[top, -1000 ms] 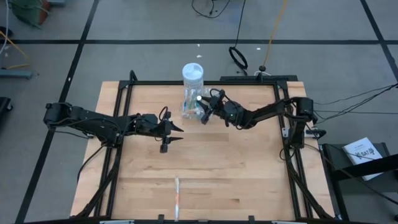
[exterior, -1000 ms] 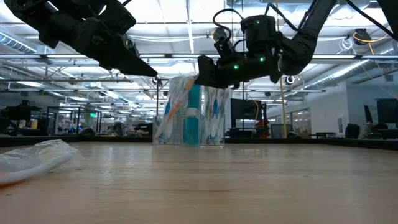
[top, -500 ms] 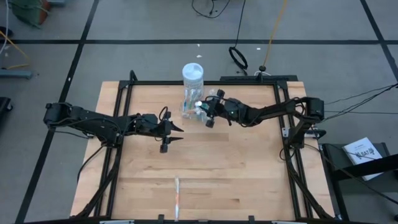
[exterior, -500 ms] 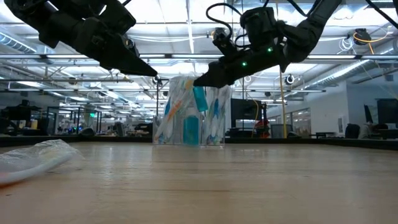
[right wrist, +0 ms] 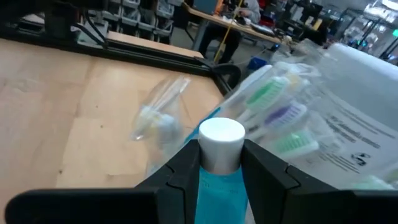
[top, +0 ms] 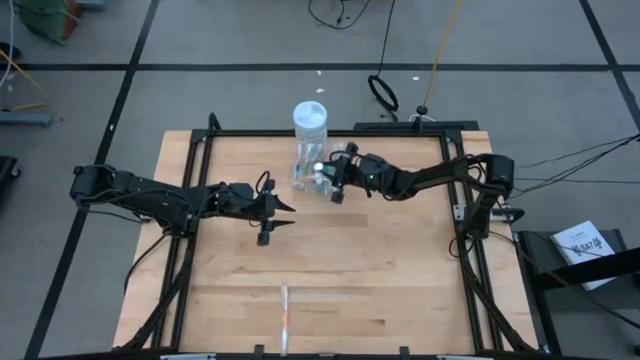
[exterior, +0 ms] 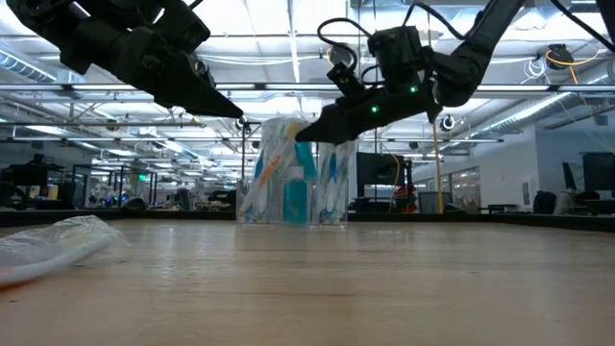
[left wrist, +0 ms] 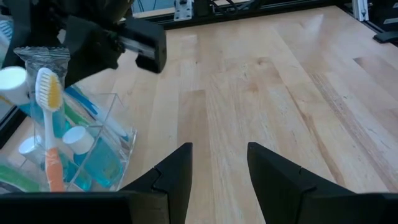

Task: Pick & Place toothbrushing station
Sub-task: Put the blue mouthwash bottle into the transparent organizer, then put the orange toothbrush into the transparent organizer

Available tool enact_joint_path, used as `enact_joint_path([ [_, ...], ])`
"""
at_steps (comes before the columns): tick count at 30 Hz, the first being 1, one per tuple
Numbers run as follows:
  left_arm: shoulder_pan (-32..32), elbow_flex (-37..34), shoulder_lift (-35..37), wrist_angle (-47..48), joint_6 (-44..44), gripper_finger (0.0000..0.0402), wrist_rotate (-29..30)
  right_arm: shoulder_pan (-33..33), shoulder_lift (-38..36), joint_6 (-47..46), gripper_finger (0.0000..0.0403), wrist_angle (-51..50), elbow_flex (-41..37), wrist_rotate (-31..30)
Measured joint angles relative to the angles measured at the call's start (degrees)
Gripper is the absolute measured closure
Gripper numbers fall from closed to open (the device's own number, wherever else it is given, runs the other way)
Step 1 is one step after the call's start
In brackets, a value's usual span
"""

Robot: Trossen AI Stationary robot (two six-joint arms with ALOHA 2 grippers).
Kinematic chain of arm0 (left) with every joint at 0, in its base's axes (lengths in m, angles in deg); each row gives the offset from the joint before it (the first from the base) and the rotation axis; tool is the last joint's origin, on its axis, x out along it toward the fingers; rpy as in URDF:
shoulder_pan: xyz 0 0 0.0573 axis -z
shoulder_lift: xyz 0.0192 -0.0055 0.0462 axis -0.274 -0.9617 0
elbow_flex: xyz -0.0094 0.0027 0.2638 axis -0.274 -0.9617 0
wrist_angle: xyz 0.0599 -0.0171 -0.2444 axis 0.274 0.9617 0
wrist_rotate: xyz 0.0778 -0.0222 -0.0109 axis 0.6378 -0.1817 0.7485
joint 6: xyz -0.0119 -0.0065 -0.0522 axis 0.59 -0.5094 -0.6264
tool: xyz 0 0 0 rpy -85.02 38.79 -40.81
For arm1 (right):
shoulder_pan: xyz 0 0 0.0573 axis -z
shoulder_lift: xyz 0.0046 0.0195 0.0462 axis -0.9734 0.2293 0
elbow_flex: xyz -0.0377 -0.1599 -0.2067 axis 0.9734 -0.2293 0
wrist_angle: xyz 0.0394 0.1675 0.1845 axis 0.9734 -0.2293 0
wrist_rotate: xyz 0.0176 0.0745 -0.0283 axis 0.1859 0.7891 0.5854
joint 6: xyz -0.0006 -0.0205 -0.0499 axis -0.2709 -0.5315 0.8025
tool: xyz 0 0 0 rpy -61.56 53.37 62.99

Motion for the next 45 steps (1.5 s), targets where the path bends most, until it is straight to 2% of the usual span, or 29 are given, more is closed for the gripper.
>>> enact_joint_path([
  [9,0.0,0.0,0.0,0.0,0.0,0.0245,0.0,0.0,1.8,3.3,0.0309,2.5,-0.1,0.8],
  [18,0.0,0.0,0.0,0.1,0.0,0.0245,0.0,0.3,1.8,-0.9,0.0292,2.1,-0.1,4.3],
  [21,0.0,0.0,0.0,0.1,-0.1,0.0245,0.0,0.3,1.8,-1.0,0.0276,1.6,-0.1,3.9],
  [26,0.0,0.0,0.0,0.1,-0.2,0.0245,0.0,0.4,1.8,-3.6,0.0257,1.8,-0.1,-0.2],
  [34,0.0,0.0,0.0,0.1,-0.2,0.0245,0.0,0.2,1.7,-3.7,0.0236,2.0,-0.1,-0.3],
  [41,0.0,0.0,0.0,0.2,-0.2,0.0245,0.0,-1.3,1.5,-3.6,0.0227,9.5,-0.1,-0.3],
  [45,0.0,0.0,0.0,1.0,-0.9,0.0245,0.0,-2.2,1.5,-3.9,0.0229,9.6,-0.1,-0.4],
])
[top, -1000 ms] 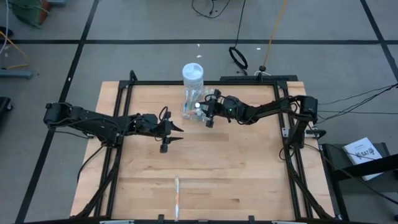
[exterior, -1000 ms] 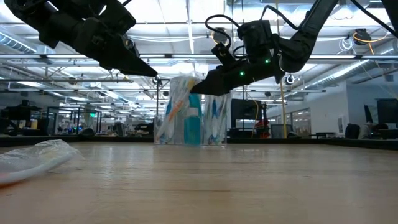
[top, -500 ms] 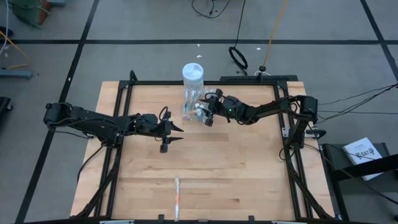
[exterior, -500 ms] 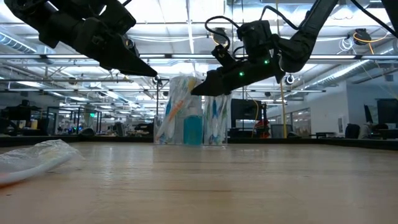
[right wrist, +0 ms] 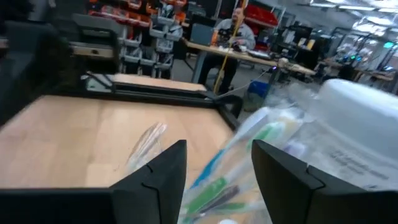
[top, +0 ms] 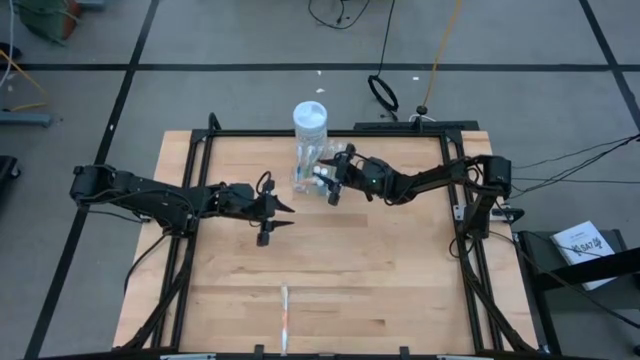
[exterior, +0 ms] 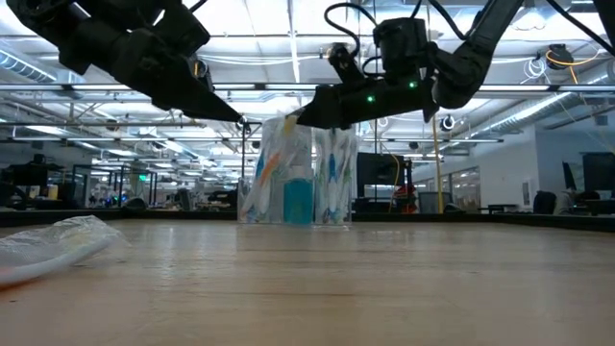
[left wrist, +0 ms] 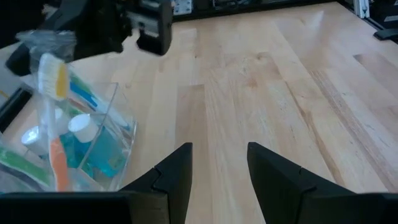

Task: Pick & Place toothbrushing station
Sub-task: Put the orange toothbrush into the transparent organizer

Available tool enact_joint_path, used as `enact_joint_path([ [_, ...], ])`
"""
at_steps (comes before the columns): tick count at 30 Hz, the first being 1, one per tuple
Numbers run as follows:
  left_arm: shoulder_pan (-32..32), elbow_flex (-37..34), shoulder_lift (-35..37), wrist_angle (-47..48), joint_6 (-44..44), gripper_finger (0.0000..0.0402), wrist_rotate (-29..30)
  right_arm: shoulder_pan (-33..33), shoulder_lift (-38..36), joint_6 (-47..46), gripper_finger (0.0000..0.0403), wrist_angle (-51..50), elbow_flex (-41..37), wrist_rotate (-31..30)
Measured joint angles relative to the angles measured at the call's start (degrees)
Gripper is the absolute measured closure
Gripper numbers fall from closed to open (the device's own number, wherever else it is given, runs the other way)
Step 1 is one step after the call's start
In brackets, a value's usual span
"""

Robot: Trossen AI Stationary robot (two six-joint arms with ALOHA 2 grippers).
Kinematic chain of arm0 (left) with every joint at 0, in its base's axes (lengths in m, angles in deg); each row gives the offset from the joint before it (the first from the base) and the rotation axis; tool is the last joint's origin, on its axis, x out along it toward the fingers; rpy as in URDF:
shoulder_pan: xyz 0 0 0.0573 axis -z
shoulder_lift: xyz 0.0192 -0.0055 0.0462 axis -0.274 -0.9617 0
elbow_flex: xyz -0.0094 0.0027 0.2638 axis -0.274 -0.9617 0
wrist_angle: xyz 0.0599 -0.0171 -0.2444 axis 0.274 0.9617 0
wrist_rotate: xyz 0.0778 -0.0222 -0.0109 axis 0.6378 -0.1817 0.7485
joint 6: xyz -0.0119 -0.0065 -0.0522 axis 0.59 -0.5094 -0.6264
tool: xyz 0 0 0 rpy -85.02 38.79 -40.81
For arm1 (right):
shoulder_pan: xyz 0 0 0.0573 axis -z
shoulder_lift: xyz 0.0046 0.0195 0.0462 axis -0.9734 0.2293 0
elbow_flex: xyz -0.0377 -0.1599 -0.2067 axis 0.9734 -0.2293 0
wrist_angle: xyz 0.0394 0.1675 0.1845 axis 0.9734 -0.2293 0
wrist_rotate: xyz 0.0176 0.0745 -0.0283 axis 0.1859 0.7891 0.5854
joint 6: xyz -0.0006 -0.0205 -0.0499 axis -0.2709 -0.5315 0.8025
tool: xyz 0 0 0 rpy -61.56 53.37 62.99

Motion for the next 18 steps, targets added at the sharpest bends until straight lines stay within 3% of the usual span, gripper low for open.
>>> enact_joint_path([
  [5,0.0,0.0,0.0,3.7,-0.4,0.0245,-1.9,-1.3,0.0,-0.8,0.0227,-3.0,0.0,-0.4],
  [13,1.4,0.0,0.0,9.4,1.4,0.0245,-14.0,-4.9,-0.1,2.1,0.0231,-8.7,0.0,-12.9],
  [18,5.0,0.0,0.0,9.4,4.7,0.0245,-17.1,-8.9,-3.4,5.5,0.0231,-14.7,0.0,-13.5],
])
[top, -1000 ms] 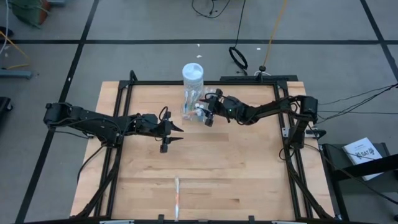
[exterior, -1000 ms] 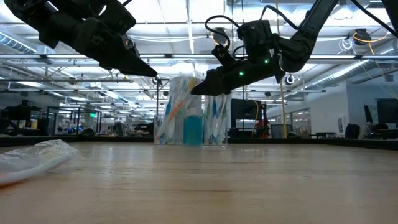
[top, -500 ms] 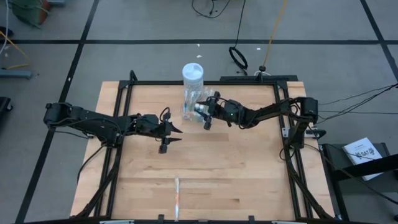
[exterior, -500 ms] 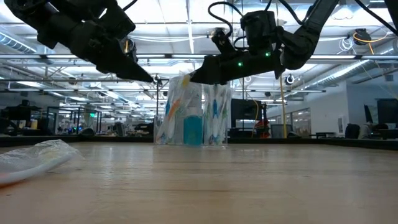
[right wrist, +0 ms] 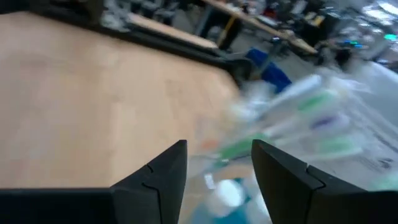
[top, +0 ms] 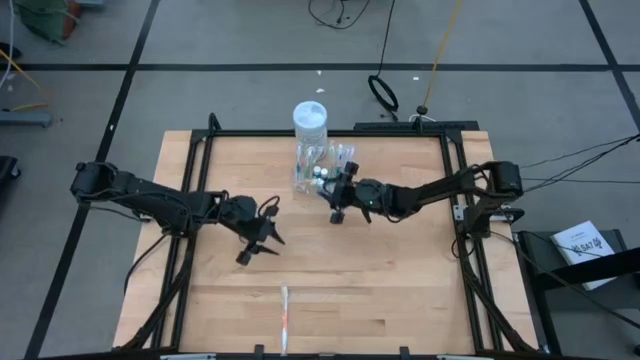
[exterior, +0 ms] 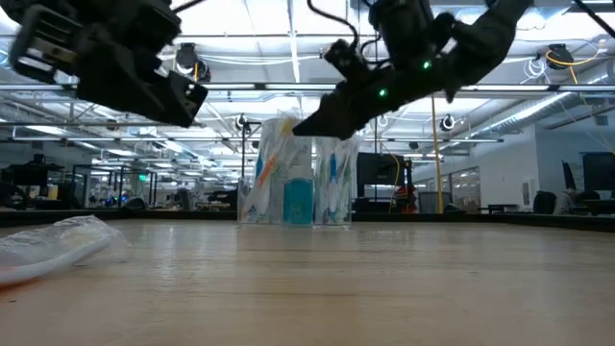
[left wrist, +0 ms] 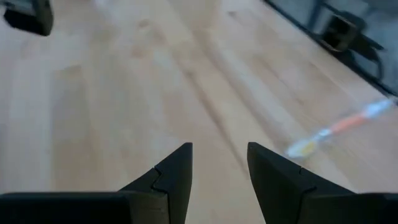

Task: Pick & Place toothbrushing station
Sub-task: Put the orange toothbrush into the transparent organizer

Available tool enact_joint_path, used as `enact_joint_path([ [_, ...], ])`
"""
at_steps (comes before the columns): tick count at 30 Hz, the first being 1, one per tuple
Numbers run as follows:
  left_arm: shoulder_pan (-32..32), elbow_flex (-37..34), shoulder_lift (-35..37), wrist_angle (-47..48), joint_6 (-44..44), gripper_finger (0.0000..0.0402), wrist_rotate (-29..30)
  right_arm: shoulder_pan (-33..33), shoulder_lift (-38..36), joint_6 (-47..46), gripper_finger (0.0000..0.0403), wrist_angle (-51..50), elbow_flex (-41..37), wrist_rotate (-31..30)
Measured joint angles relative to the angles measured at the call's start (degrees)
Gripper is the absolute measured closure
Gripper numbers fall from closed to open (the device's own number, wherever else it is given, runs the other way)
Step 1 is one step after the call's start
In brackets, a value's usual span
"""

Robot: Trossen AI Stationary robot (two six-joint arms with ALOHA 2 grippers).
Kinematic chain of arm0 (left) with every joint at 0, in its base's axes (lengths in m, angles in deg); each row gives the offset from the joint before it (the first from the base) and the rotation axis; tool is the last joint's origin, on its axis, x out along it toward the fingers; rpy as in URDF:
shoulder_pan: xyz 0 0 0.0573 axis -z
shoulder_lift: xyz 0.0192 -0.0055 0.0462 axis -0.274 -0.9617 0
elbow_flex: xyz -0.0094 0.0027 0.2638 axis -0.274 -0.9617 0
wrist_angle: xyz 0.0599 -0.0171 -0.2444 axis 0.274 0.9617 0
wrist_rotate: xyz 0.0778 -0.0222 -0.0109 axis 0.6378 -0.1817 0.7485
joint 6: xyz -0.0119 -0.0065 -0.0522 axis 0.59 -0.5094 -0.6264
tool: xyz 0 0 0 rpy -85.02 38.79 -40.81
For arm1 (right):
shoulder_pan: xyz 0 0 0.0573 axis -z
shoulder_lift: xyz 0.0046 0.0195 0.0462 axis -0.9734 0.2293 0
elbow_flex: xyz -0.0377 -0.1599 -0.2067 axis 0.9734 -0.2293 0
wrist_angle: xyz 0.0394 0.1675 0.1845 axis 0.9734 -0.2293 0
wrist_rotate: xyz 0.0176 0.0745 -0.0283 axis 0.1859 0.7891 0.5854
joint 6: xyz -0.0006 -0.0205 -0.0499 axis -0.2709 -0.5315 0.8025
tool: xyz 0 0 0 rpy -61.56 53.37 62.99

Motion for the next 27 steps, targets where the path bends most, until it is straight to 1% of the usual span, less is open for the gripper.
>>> enact_joint_path([
  [5,5.1,0.0,-2.3,-0.2,4.6,0.0245,-0.1,-4.3,-4.6,-0.9,0.0232,-4.6,0.0,0.1],
  [8,7.7,0.0,-6.0,-1.8,8.8,0.0245,-0.1,-6.5,-6.9,-0.8,0.0232,-6.3,0.0,0.1],
  [10,9.0,0.0,-9.3,-5.4,9.8,0.0245,-0.2,-7.7,-8.0,-0.8,0.0232,-6.7,-0.3,0.2],
  [12,10.1,0.0,-13.1,-11.7,8.7,0.0245,-0.1,-8.6,-9.1,-0.7,0.0232,-6.7,-0.5,0.2],
  [16,12.0,0.1,-19.9,-23.1,3.5,0.0244,-0.5,-9.4,-9.1,-0.1,0.0232,-6.9,-0.5,0.2],
  [18,12.5,0.3,-22.4,-24.7,2.0,0.0244,-1.8,-9.6,-9.1,0.6,0.0232,-7.0,-0.6,0.2],
  [23,13.6,1.6,-27.3,-25.2,-2.0,0.0245,-6.0,-9.6,-9.1,2.6,0.0232,-8.5,-0.6,0.2],
  [27,14.4,2.2,-31.2,-25.1,-1.8,0.0245,-6.6,-9.6,-9.1,3.0,0.0232,-8.0,-0.5,0.2],
])
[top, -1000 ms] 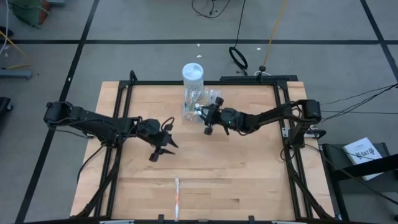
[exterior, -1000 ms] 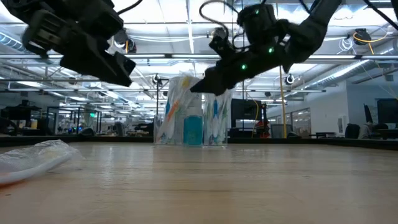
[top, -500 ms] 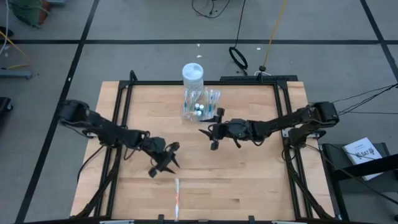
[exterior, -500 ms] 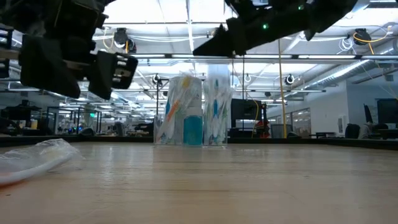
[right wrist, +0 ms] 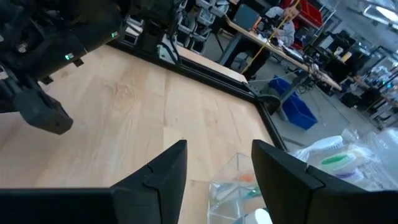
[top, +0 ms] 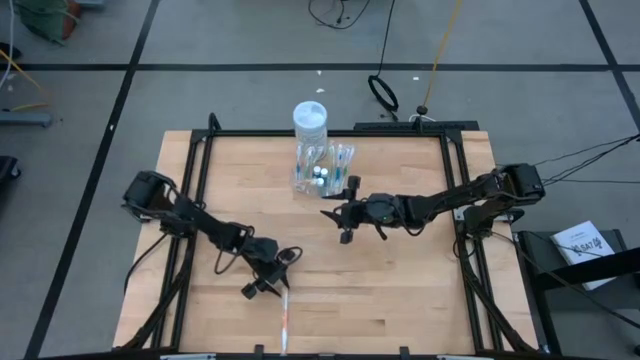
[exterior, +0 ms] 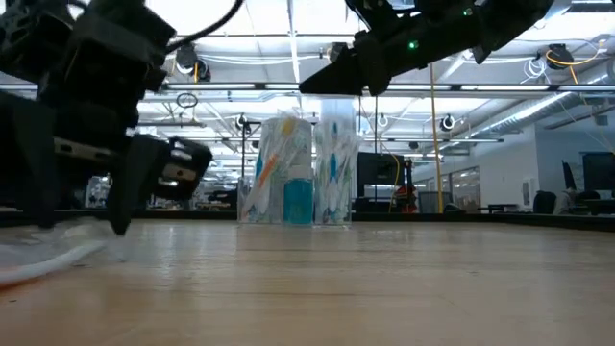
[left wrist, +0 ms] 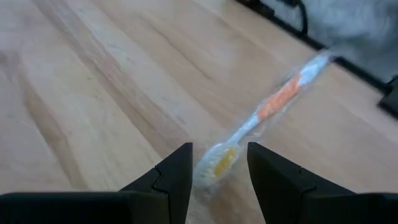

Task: Pick & Place toothbrushing station
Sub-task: Put the orange toothbrush into the transparent organizer

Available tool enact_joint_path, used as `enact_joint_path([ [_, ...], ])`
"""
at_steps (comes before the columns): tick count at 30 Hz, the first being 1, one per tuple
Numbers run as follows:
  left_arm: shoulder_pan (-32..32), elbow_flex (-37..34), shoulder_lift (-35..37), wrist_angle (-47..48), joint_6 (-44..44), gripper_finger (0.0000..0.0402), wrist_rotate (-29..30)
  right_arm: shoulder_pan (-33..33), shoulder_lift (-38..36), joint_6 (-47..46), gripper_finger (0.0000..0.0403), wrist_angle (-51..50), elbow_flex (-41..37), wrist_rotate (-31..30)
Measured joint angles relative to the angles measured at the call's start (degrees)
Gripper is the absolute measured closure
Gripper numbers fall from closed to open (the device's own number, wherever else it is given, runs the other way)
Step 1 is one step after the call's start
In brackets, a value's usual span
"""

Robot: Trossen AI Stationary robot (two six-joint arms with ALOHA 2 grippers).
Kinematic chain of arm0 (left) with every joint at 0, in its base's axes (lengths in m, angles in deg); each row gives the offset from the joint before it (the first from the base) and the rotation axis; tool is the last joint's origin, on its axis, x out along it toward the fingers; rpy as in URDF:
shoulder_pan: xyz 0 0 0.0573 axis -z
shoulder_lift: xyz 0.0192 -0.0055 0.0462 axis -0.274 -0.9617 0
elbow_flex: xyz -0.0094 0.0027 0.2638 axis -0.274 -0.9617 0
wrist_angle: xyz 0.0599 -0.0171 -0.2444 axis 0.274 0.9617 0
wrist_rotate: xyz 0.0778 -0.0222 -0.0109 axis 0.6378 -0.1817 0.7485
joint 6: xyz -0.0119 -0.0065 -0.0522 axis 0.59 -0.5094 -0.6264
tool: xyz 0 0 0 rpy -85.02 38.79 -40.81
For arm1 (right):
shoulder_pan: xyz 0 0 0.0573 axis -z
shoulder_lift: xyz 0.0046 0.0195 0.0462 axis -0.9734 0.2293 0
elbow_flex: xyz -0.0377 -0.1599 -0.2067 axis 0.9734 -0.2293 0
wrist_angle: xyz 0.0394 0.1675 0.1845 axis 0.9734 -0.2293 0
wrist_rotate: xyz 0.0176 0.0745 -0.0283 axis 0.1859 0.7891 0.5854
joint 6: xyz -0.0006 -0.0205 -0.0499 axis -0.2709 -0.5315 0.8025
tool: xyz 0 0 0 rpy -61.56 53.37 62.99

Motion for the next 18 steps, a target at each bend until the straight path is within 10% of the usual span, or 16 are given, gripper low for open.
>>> enact_joint_path([
  [18,-0.2,2.2,-5.2,-0.6,-1.8,0.0251,-0.2,0.0,0.0,3.9,0.0232,-0.1,0.0,0.1],
])
